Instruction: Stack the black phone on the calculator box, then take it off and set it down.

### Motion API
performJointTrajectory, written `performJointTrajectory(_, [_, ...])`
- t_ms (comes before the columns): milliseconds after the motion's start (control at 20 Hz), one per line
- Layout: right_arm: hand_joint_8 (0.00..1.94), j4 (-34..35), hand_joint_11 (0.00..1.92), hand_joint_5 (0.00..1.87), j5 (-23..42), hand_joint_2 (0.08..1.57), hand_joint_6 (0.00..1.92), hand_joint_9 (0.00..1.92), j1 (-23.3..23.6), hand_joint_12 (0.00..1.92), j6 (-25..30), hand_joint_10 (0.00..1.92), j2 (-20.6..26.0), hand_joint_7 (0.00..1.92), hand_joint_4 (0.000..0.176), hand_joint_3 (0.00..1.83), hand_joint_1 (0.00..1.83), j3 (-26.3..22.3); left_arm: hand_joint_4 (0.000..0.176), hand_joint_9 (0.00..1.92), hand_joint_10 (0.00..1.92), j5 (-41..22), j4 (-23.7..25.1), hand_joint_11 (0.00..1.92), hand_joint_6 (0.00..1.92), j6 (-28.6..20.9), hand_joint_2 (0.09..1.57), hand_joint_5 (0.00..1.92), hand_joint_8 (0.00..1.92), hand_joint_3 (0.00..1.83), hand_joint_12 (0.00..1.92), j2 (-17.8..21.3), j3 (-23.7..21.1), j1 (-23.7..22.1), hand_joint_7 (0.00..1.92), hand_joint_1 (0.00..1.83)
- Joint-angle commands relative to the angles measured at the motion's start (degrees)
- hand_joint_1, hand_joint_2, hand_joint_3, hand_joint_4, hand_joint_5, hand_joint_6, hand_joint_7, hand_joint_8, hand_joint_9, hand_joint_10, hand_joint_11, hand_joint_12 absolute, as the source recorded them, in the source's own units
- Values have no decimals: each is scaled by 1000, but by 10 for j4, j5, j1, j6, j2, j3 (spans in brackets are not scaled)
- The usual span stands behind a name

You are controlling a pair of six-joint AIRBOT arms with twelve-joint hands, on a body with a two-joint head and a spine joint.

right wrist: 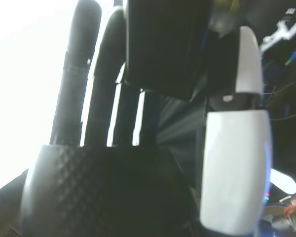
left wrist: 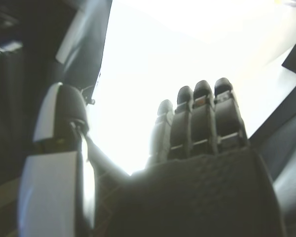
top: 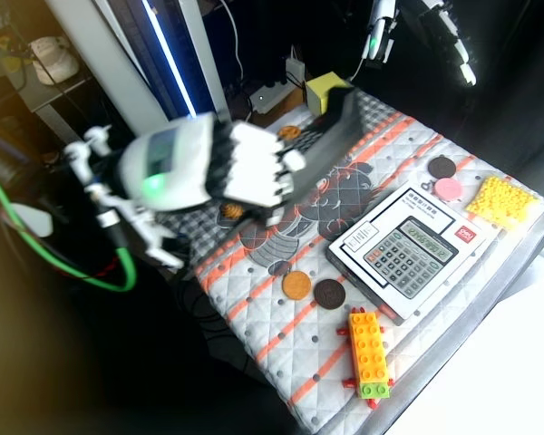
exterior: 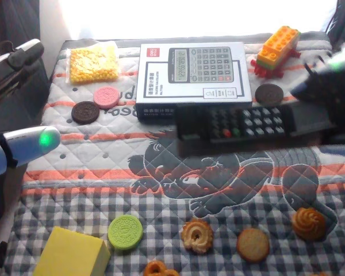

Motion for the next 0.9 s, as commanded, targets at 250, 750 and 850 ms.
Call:
performJointTrajectory(250, [457,75,977,918,107,1049,1008,1155,-73,1187,3,844,9,1231,0,0,1416,-16,91,11,0,-90,-6,0,0,-29,1034,87,0,6,0,4,1,8,101,794])
performJointTrajectory(750, [5,119,0,23,40,909,4,137,-110,333,3,6,-28,102,148,0,864,17,129,12,4,-97,-1,20,6,-39,1022,41,5,0,9,4,1,9,49,734])
performJointTrajectory(850, [2,119,0,0,37,882,0,86,-110,151,3,5,-29,72,174,0,800,17,109,21,7,-101,2,25,3,-43,1027,38,5,0,13,4,1,10,54,701])
